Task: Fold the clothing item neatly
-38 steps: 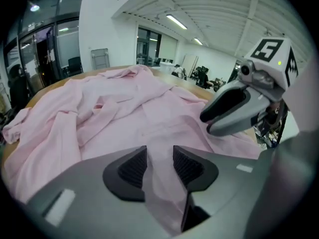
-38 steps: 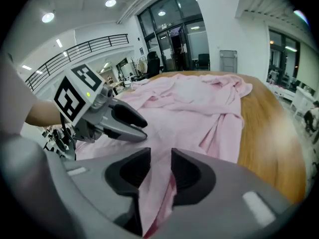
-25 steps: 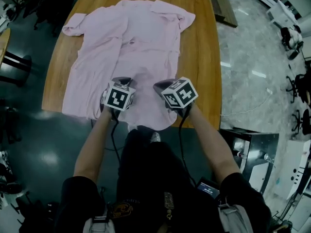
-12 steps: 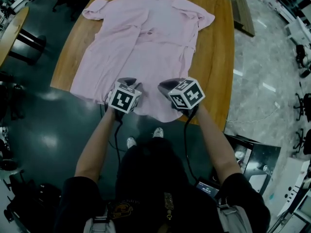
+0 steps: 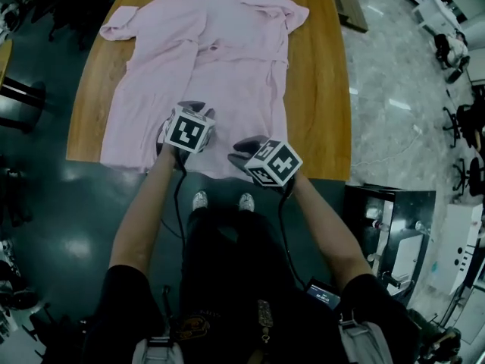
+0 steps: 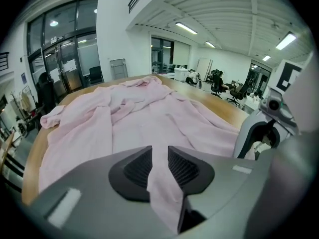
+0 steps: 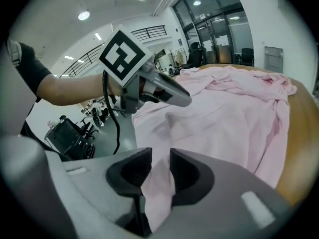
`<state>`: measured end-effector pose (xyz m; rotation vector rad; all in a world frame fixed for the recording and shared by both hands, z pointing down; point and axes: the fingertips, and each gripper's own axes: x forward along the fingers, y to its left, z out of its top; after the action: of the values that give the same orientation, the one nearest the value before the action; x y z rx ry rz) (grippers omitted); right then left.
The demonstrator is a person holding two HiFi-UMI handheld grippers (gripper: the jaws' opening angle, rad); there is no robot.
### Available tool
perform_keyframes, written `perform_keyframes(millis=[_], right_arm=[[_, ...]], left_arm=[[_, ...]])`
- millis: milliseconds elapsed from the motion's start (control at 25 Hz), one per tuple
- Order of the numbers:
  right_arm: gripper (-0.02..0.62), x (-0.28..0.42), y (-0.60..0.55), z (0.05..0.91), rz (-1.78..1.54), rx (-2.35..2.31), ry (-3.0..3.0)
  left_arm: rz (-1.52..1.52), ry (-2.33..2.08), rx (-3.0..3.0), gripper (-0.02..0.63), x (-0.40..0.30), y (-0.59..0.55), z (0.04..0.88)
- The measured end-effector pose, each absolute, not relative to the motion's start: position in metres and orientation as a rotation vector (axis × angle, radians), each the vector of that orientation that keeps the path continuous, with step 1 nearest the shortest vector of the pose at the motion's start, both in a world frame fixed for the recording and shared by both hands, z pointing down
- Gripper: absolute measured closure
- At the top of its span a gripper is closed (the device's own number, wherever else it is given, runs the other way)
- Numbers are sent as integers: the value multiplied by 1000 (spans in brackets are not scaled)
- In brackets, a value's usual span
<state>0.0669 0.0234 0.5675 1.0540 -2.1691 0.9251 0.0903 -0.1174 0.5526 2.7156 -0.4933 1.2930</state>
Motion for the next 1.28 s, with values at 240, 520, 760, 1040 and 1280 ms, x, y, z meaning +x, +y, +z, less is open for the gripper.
perform_keyframes(millis=[240,520,760,1040,1280], right_arm=[[489,69,20,589,906,1223,-1913],[540,75,28,585,972,1409,-1758],[571,87,48,570,1044,1580,-1714],[572,96,74,555,1064,1692,-1713],[572,94,106,545,1054,1713,-1741]], left_arm=[[1260,-296,2796,499,112,-143,560],[1281,-54,2871,447,151,-165,570],[1438,164,2870,403,172,-155,598],[1397,177,2800,583,164,-142,595],[1266,100,2866,583,134,-115,551]])
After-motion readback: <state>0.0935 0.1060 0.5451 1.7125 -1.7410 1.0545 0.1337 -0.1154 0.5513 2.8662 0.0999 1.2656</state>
